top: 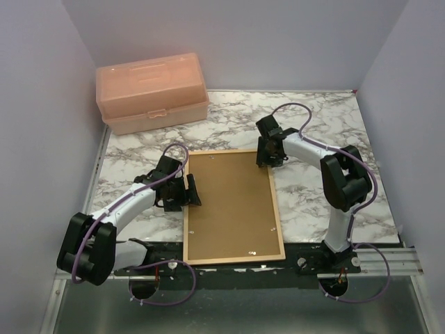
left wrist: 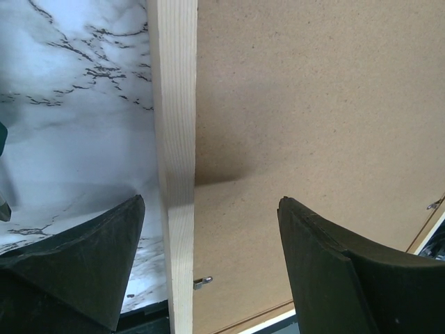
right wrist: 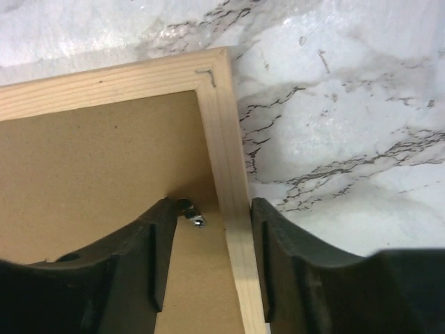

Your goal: Put the photo into the frame

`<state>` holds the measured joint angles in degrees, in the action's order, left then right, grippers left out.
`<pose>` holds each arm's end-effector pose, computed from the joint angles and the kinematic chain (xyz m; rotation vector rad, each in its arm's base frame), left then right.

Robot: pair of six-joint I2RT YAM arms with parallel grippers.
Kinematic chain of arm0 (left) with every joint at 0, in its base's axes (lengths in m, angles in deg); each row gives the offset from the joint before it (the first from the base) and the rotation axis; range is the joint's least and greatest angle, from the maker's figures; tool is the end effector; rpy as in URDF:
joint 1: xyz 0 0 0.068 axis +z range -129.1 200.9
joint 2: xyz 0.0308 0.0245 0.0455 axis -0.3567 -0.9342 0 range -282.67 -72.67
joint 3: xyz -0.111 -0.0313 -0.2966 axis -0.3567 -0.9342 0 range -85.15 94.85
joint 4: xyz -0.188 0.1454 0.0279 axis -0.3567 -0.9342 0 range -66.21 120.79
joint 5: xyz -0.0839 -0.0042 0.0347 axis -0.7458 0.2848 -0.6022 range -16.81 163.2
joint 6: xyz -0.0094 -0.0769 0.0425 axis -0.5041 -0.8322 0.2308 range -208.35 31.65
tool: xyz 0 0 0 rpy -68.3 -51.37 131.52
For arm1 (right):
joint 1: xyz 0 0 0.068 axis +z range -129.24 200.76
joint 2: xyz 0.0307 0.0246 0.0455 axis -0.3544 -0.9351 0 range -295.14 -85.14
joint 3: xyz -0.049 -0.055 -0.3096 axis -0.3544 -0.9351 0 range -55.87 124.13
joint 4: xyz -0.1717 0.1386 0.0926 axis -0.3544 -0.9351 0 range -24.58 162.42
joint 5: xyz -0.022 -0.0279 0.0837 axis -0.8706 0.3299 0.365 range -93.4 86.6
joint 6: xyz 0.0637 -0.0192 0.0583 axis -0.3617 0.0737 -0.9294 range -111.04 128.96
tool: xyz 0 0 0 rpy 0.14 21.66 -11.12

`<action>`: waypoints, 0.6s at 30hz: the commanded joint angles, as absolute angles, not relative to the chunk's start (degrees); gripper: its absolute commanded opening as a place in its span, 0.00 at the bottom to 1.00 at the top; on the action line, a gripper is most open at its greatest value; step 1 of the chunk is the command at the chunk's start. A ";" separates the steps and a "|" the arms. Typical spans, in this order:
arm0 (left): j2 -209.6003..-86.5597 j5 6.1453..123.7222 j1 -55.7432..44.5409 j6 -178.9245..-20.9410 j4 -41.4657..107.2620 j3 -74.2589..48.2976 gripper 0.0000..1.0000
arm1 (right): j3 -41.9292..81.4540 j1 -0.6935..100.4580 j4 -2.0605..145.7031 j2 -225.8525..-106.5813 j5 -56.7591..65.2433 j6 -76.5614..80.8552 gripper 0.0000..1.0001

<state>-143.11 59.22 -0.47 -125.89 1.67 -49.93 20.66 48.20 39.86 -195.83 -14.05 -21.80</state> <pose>0.1759 -0.0893 0.1923 -0.3170 2.7895 -0.6136 0.3673 0.1743 0.1906 0.1300 2.6948 0.0507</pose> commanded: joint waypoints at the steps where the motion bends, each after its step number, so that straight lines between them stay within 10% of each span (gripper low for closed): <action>1: -144.42 59.10 -0.01 -125.18 3.59 -50.46 0.78 | 20.17 47.48 38.49 -197.11 -16.66 -20.72 0.43; 13: -145.85 59.77 -0.02 -124.78 4.09 -50.29 0.77 | 18.91 47.35 38.43 -197.00 -17.52 -20.80 0.00; 18: -146.20 59.93 0.00 -124.39 3.94 -50.11 0.76 | 16.31 47.34 39.43 -192.51 -16.09 -22.17 0.47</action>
